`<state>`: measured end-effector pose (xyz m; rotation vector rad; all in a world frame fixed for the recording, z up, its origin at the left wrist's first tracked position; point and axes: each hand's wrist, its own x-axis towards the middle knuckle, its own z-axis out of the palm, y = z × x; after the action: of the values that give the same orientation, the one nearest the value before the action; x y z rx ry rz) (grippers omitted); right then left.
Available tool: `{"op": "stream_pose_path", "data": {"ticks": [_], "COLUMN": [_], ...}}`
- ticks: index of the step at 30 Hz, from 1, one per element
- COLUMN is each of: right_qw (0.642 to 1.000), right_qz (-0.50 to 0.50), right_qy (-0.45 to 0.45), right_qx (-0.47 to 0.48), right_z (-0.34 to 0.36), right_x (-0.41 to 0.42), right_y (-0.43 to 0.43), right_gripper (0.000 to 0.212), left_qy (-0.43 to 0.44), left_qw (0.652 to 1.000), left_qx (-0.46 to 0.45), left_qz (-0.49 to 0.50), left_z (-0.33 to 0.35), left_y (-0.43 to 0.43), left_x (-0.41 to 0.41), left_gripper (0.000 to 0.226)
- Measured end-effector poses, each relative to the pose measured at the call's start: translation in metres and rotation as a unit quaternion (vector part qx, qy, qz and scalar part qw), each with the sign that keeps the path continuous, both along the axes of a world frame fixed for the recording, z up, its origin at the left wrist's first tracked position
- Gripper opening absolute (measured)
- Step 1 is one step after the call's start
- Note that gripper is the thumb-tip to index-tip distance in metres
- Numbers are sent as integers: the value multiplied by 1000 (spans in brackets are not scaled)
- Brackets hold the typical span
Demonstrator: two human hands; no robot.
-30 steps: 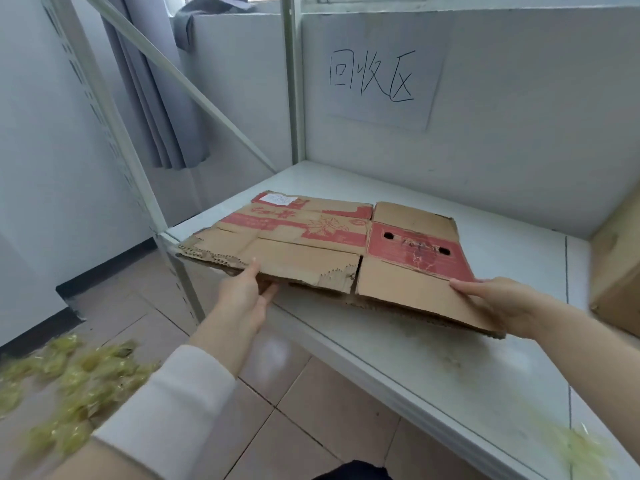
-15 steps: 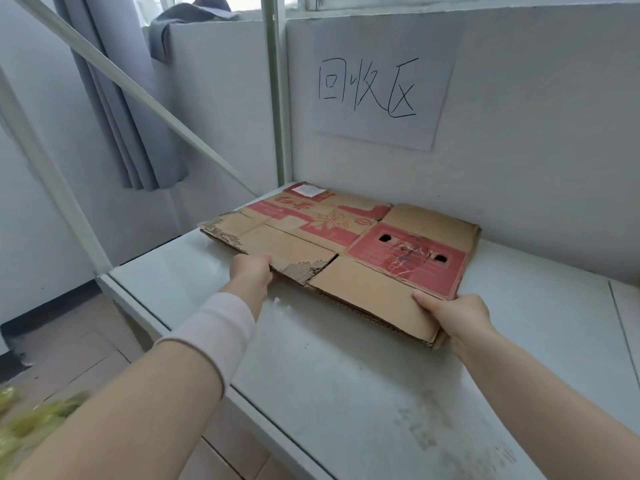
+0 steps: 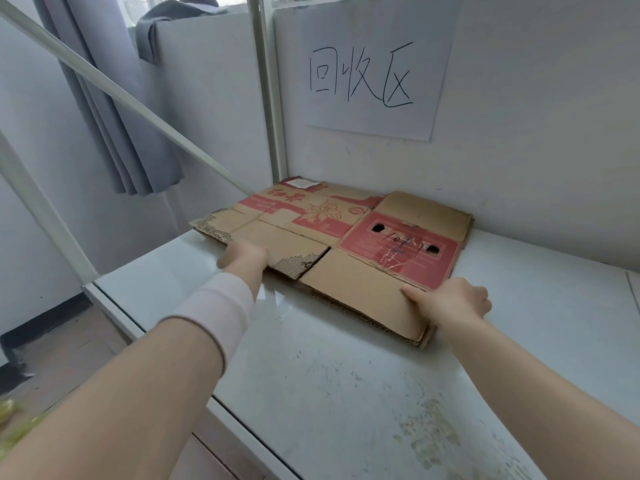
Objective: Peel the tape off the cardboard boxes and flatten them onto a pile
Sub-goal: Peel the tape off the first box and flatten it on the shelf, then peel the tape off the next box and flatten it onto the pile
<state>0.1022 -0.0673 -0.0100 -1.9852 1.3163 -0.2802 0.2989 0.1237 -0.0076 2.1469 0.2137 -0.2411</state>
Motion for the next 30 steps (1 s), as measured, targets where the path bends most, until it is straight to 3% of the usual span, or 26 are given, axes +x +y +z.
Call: {"op": "stream_pose_path", "data": {"ticks": [4,6,10,12,16,19,24,27,30], "right_qw": [998,994,968,943,892,888,906,921,963], "right_qz": [52,88,171,199,221,198,124,64,1], "right_qy": [25,20,63,101,168,198,224,207,107], "right_qx": [-31,-62,-171,-246,-357,-364,-338,-323,-247], "right_z": [9,17,38,48,56,61,67,64,58], "right_x": [-13,-27,-81,-117,-195,-261,-358,-395,-407], "right_y": [4,5,8,8,-4,-19,-50,-71,-93], "right_gripper": [57,55,55,54,51,50,53,53,58], "left_qy": [20,-24,-121,-191,-350,-406,-378,-289,-198], "left_qw": [975,965,921,864,704,651,690,758,816], "left_qx": [220,255,255,288,393,387,301,212,92], "left_qz": [-5,-54,-269,-365,-477,-511,-540,-545,-535], "left_z": [25,30,48,61,74,76,78,83,84], "left_y": [-6,-14,-42,-60,-88,-109,-152,-184,-220], "left_x": [-38,-57,-121,-163,-249,-312,-384,-407,-410], "left_gripper": [45,47,44,43,36,37,55,79,96]}}
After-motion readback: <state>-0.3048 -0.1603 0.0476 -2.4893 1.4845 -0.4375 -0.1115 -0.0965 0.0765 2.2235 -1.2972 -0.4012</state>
